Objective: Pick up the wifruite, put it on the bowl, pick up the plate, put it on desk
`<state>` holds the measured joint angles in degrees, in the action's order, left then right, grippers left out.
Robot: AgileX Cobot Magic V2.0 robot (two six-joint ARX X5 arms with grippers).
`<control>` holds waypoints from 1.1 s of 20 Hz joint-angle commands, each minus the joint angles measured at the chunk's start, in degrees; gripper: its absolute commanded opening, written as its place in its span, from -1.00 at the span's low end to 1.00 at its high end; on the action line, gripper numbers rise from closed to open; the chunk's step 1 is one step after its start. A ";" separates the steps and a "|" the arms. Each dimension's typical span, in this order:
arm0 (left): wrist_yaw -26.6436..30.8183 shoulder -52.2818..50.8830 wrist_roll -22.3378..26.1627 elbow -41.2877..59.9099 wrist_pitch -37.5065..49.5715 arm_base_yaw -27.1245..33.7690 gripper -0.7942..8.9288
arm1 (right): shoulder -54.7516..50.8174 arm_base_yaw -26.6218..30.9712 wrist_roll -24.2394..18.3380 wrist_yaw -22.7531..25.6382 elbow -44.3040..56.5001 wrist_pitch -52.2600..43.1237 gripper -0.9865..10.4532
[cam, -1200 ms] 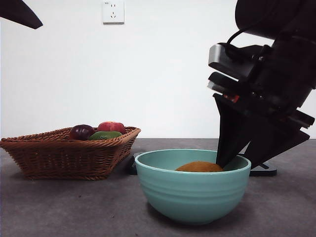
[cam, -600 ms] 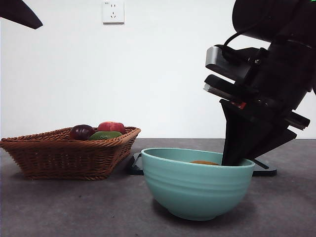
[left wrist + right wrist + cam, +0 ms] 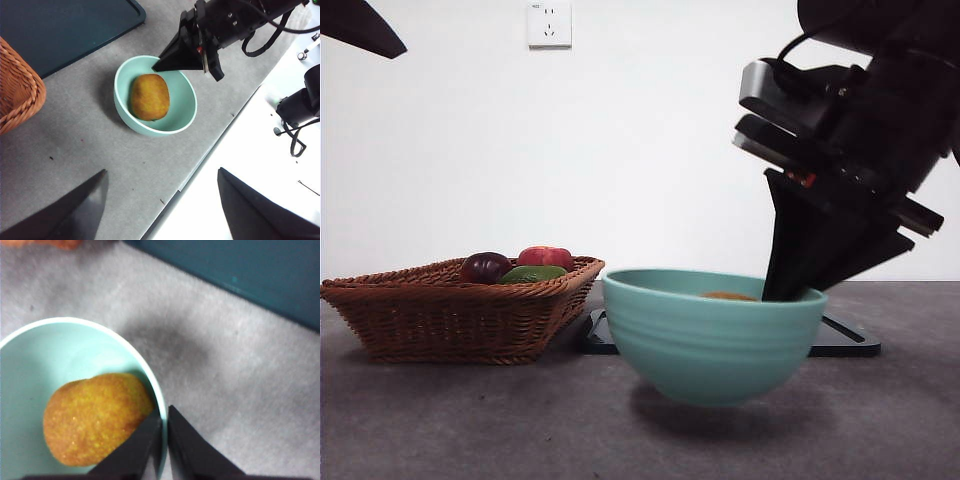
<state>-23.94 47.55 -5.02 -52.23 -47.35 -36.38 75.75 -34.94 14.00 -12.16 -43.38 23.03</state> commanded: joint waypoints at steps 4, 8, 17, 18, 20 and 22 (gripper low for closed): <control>-0.11 0.31 0.98 -0.52 0.66 -0.28 -0.13 | 0.31 0.72 0.33 0.44 -4.81 -0.24 -0.82; -0.11 0.31 1.05 -0.52 0.66 -0.28 -0.13 | 1.11 4.31 -0.52 0.42 -9.18 0.20 -0.82; -0.11 0.31 1.14 -0.52 0.63 -0.28 -0.13 | 12.15 12.50 -4.07 0.28 -20.59 1.01 -0.82; -0.11 0.31 1.11 -0.52 0.63 -0.28 -0.13 | 14.40 12.94 -4.42 0.37 -21.94 0.94 -0.82; -0.11 0.31 1.11 -0.52 0.63 -0.28 -0.13 | 18.60 13.68 -4.61 0.37 -24.11 -0.09 -0.82; -0.11 0.31 1.11 -0.52 0.61 -0.28 -0.13 | 21.97 14.14 -4.59 0.26 -25.44 -1.25 -0.82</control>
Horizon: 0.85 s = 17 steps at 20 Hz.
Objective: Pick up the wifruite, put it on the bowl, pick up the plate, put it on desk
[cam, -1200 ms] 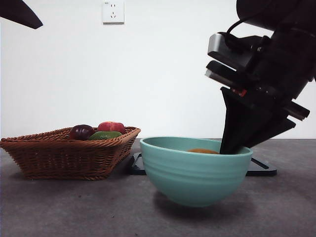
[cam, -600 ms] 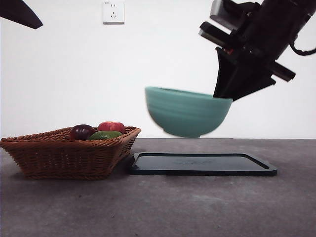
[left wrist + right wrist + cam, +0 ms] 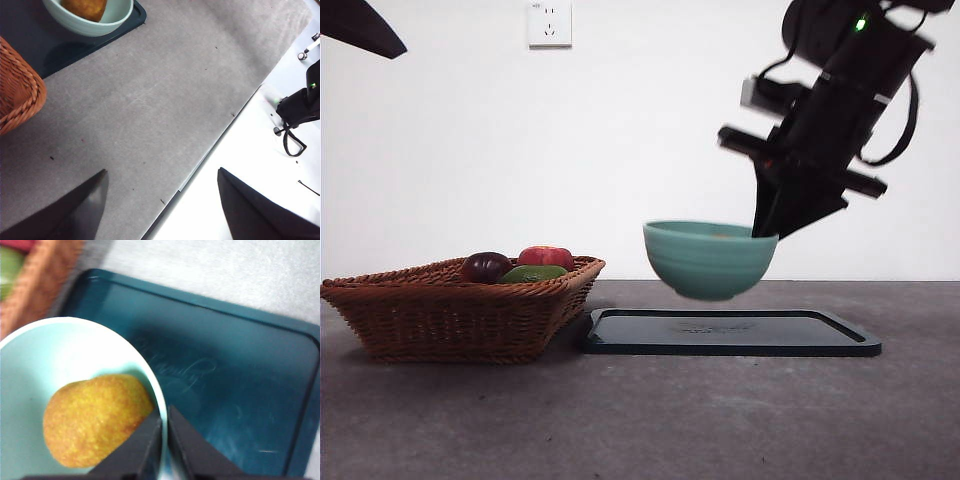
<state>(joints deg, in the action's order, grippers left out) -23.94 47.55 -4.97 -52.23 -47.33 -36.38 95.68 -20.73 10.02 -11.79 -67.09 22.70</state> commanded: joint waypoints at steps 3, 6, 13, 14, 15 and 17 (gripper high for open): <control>-0.11 0.31 1.07 -0.52 0.59 -0.28 -0.13 | 5.33 0.31 -0.63 -0.09 -2.25 -2.54 -0.82; -0.11 0.31 1.07 -0.52 0.61 -0.28 -0.13 | 6.45 0.35 -0.63 0.04 -2.25 -3.87 -0.82; -0.11 0.31 1.03 -0.52 0.59 -0.28 -0.13 | 6.97 0.46 -1.31 1.36 -2.25 -3.37 -0.81; -0.11 0.31 1.03 -0.52 0.59 -0.28 -0.13 | 6.97 0.46 -1.31 1.38 -2.25 -3.21 -0.81; -0.11 0.31 1.05 -0.52 0.57 -0.28 -0.13 | 6.99 0.46 -1.29 1.38 -2.25 -3.21 -0.79; -0.11 0.31 1.05 -0.52 0.57 -0.28 -0.13 | 6.97 0.46 -1.27 1.38 -2.25 -3.13 -0.69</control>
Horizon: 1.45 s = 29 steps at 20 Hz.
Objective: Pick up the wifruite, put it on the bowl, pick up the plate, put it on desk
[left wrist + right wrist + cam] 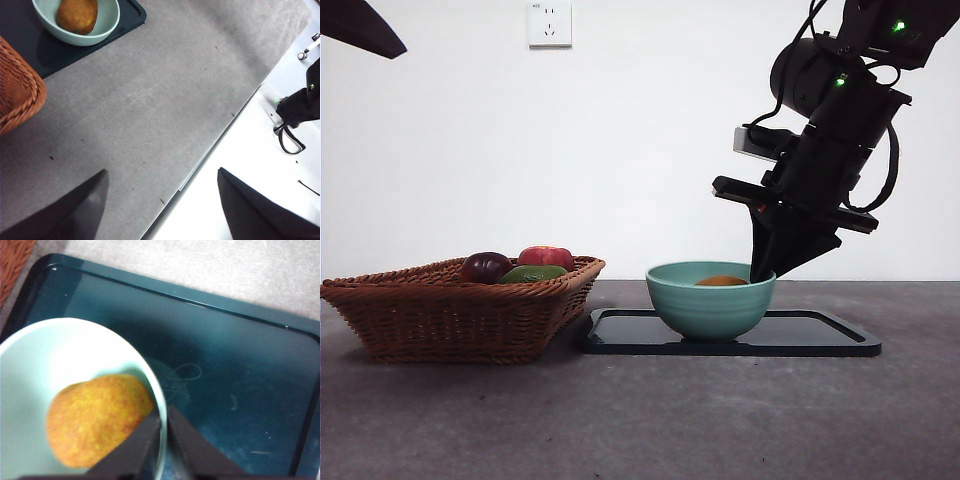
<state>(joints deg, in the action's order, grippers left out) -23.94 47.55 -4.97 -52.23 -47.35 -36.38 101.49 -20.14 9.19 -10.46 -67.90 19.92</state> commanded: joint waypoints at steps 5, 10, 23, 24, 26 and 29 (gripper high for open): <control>-0.11 0.31 1.07 -0.52 0.59 -0.28 -0.13 | 0.96 -0.13 -0.15 0.92 -1.57 -0.37 -0.56; -0.11 0.31 1.14 -0.52 0.66 -0.28 -0.13 | -7.65 0.44 -0.24 2.97 -2.43 1.29 -0.52; -0.11 0.31 1.55 -0.52 0.70 -0.28 -0.13 | -38.60 -2.58 -2.60 -7.50 -1.31 29.09 -0.53; -0.11 0.31 1.55 -0.52 0.70 -0.28 -0.13 | -39.60 -3.21 -2.62 -7.50 -0.68 29.75 -0.53; -0.11 0.31 1.53 -0.52 0.70 -0.28 -0.13 | -41.72 -4.74 -2.60 -7.52 1.38 29.83 -0.53; -0.11 0.31 1.53 -0.52 0.66 -0.28 -0.13 | -44.72 -7.61 -2.51 -7.52 6.05 29.77 -0.53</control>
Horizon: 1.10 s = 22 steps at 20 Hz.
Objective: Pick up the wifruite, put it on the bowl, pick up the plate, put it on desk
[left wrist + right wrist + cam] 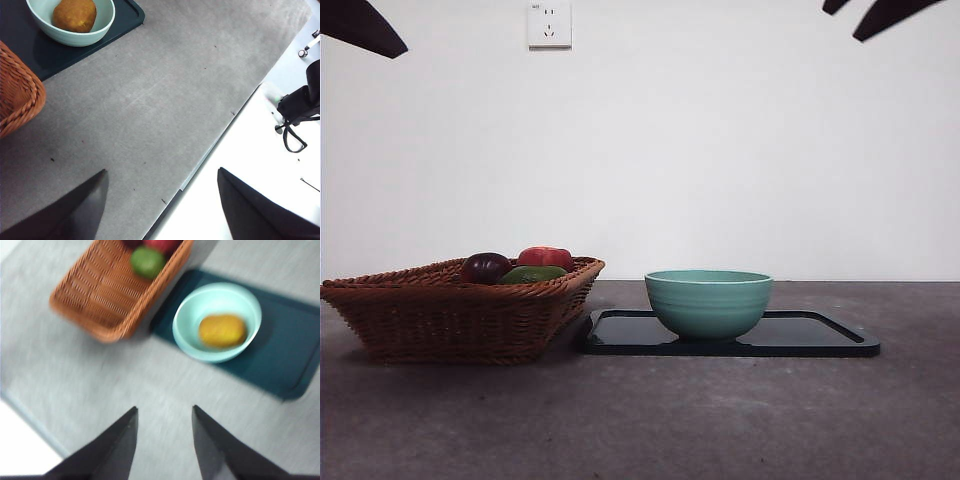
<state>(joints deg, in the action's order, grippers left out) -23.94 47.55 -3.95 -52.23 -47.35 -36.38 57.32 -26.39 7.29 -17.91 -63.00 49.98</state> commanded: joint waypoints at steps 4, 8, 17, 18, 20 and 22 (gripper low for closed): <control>-0.11 0.33 0.50 -0.52 0.68 -0.28 -0.13 | -5.05 -4.59 -0.44 -0.09 9.68 -3.58 -0.53; -0.11 0.33 0.52 -0.52 0.68 -0.26 -0.13 | -8.72 -6.27 1.29 -0.31 17.92 -8.48 -0.53; -0.11 0.33 0.52 -0.52 0.68 -0.28 -0.13 | -9.62 -7.28 1.29 -0.31 20.09 -10.49 -0.53; -0.11 0.33 0.52 -0.52 0.68 -0.26 -0.13 | -9.62 -7.28 1.29 -0.31 20.09 -10.49 -0.53; -0.11 0.33 0.52 -0.52 0.68 -0.26 -0.13 | -9.62 -7.28 1.29 -0.28 20.09 -10.51 -0.53; -0.11 0.33 0.52 -0.52 0.68 -0.28 -0.13 | -9.62 -7.28 1.29 -0.28 20.09 -10.49 -0.53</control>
<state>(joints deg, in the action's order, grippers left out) -23.94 47.55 -3.95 -52.23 -47.33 -36.38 47.59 -33.28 7.97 -18.04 -42.46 39.99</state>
